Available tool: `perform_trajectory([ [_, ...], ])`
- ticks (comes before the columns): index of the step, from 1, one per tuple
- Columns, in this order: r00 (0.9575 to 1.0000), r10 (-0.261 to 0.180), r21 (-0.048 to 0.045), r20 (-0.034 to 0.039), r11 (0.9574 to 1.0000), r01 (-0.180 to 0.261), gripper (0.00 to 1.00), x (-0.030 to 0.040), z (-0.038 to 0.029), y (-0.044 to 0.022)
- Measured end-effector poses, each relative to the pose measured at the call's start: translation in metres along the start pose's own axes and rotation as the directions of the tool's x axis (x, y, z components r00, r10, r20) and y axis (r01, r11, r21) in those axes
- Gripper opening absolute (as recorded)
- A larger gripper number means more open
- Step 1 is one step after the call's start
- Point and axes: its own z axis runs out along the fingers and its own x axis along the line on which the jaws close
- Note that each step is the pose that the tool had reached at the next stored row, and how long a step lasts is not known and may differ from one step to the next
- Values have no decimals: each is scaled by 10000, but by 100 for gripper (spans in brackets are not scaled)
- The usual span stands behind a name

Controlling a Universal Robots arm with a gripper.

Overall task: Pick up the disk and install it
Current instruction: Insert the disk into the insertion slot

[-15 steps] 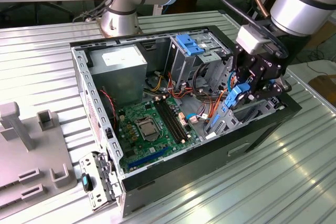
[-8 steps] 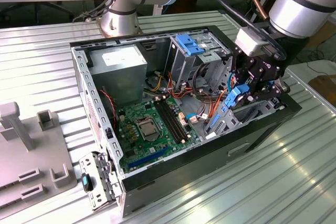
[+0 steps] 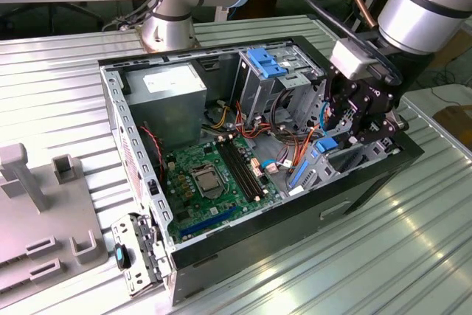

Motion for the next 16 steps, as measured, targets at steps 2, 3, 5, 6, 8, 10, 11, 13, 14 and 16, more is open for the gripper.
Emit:
perform_trajectory([
  [2,10000,0,-1,0,10000,0,44,-1,2,-14],
  [3,10000,0,0,1,10000,0,43,-1,4,-30],
  [5,10000,0,0,1,10000,0,30,-3,9,-92],
  [6,10000,0,0,1,10000,0,24,-4,12,-129],
  [8,10000,0,0,1,10000,0,12,-6,15,-173],
  [10,10000,0,0,-1,10000,0,11,-8,19,-234],
  [11,10000,0,0,0,10000,0,11,-10,24,-289],
  [13,10000,0,0,1,10000,0,11,-13,32,-373],
  [14,10000,0,0,1,10000,0,11,-13,32,-373],
  [16,10000,0,0,0,10000,0,11,-13,32,-374],
])
